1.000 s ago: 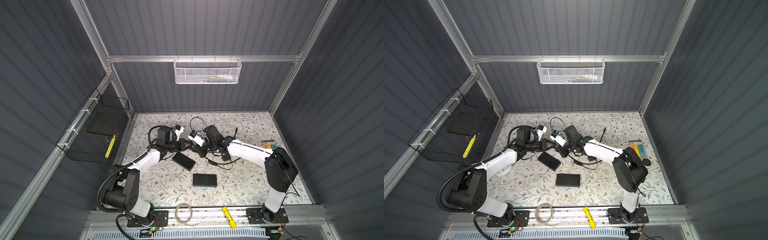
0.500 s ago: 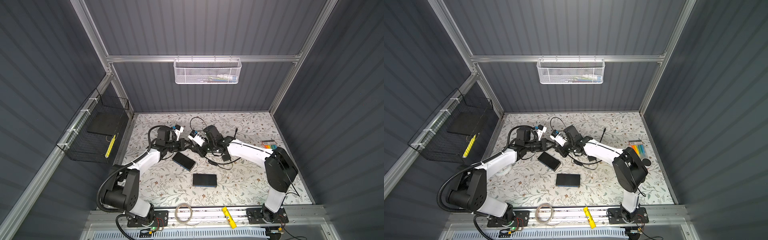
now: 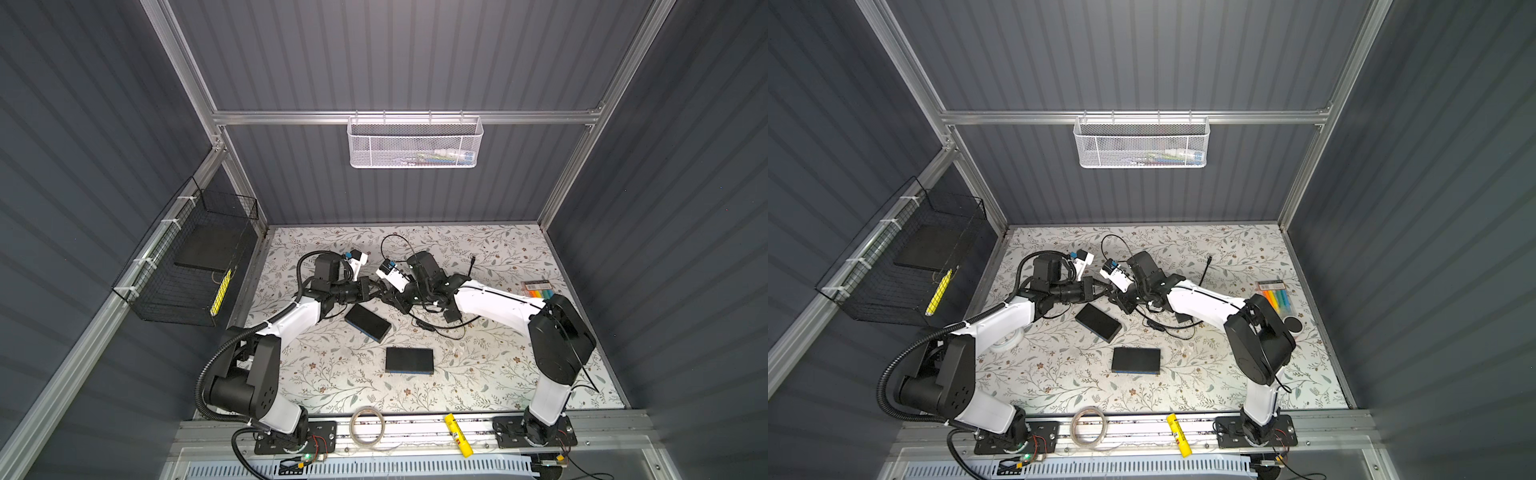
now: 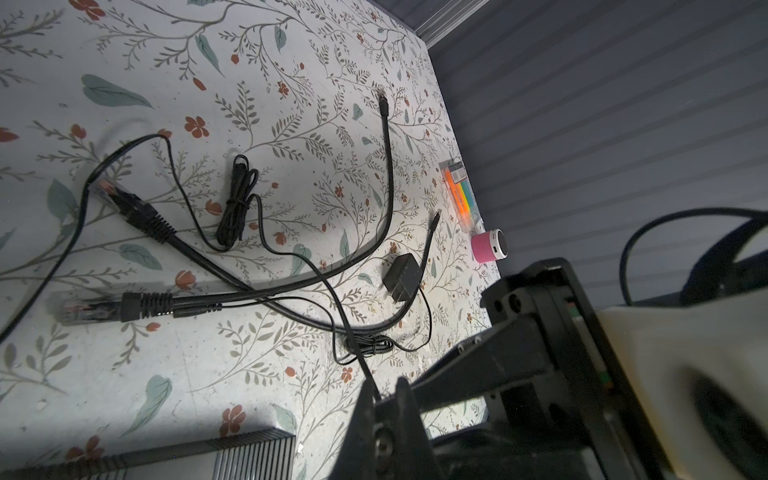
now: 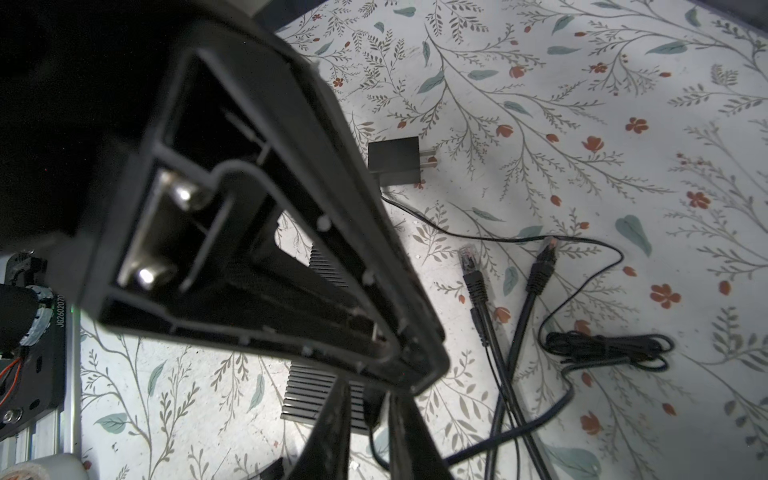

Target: Insert the plug into the switch port

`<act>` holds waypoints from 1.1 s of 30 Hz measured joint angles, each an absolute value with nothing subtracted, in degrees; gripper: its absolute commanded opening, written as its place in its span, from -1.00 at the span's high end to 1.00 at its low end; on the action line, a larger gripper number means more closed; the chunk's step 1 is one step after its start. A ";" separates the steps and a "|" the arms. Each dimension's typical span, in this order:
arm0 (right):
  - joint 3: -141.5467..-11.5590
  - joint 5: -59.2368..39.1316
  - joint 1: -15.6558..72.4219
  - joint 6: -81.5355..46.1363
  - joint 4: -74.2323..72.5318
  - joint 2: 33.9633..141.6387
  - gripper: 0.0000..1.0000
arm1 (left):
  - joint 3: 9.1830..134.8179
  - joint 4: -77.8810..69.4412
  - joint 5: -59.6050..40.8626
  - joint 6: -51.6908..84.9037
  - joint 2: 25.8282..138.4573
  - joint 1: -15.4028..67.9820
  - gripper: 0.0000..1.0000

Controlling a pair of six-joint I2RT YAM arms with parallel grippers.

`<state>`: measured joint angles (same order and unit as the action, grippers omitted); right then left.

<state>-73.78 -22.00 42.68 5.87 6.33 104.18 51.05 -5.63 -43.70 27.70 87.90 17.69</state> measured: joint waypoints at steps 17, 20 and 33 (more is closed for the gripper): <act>-72.95 -21.02 42.63 4.97 4.51 103.72 1.00 | 51.03 -5.93 -43.99 27.73 87.90 17.69 0.65; -72.27 -20.88 42.61 5.17 5.10 103.39 1.00 | 51.05 -4.91 -42.54 27.33 87.64 17.37 0.22; -69.56 -20.01 44.71 8.64 22.79 103.11 1.00 | 50.96 2.83 -31.31 26.81 82.94 6.28 0.23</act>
<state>-69.56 -20.01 44.71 8.64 22.79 103.11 50.96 2.83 -31.31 26.81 82.94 6.28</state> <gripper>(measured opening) 0.074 0.393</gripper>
